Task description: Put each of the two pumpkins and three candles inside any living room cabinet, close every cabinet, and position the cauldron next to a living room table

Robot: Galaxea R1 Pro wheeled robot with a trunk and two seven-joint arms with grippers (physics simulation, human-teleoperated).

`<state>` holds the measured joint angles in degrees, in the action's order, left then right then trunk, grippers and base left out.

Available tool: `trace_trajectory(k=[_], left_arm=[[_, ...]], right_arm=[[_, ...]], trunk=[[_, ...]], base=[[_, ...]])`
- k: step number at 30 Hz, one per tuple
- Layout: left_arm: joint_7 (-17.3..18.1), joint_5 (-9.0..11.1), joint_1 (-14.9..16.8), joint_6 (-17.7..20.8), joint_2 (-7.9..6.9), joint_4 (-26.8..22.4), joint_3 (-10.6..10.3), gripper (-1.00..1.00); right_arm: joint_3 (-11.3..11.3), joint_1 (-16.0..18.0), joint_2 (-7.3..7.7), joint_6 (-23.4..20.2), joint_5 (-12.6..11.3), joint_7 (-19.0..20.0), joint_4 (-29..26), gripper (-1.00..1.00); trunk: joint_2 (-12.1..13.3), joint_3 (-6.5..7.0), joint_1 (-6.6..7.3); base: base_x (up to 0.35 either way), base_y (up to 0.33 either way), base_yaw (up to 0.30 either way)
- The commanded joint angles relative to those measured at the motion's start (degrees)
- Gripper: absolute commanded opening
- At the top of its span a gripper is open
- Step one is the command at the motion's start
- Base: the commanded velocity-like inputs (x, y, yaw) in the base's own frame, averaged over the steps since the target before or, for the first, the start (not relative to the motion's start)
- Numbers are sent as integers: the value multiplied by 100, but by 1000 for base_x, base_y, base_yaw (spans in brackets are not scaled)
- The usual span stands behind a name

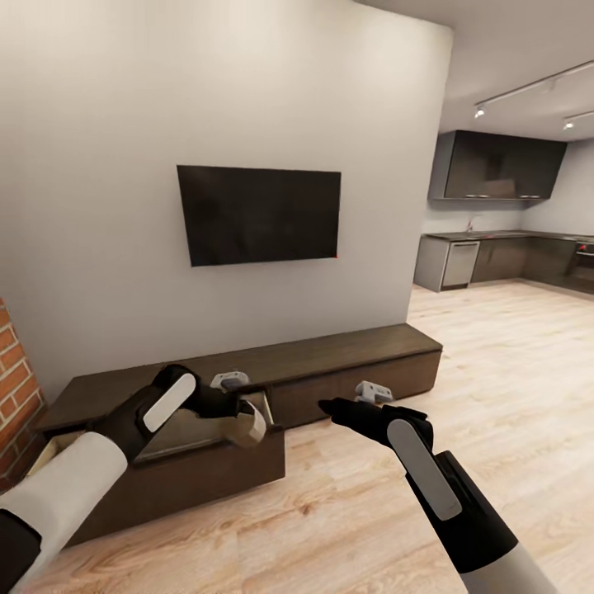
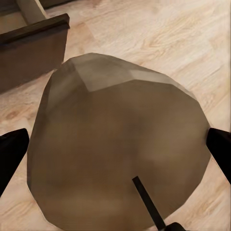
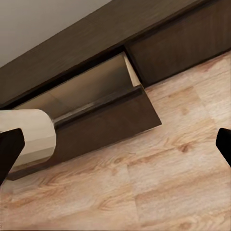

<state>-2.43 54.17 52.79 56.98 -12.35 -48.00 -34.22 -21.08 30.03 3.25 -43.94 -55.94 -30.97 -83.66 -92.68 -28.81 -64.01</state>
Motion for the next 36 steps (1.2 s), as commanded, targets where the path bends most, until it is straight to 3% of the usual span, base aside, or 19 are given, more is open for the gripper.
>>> trace_trajectory(k=[1,14,27,36], left_arm=[[-26,37,5,5,-24,-51,31,-100],[-34,32,2,-7,-183,-476,132,-100],[-206,42,3,49,-197,-457,135,-100],[-483,48,11,50,-198,-317,135,-100]], right_arm=[[-10,8,3,0,-55,-61,-2,100],[-10,7,-1,8,-57,-59,9,100],[-2,12,0,17,-74,-48,131,100],[48,3,6,22,-108,119,-90,100]], trunk=[[38,9,23],[38,-1,23],[38,-1,23],[38,-1,23]], base=[[0,0,112],[25,0,50],[214,-23,1],[304,0,0]])
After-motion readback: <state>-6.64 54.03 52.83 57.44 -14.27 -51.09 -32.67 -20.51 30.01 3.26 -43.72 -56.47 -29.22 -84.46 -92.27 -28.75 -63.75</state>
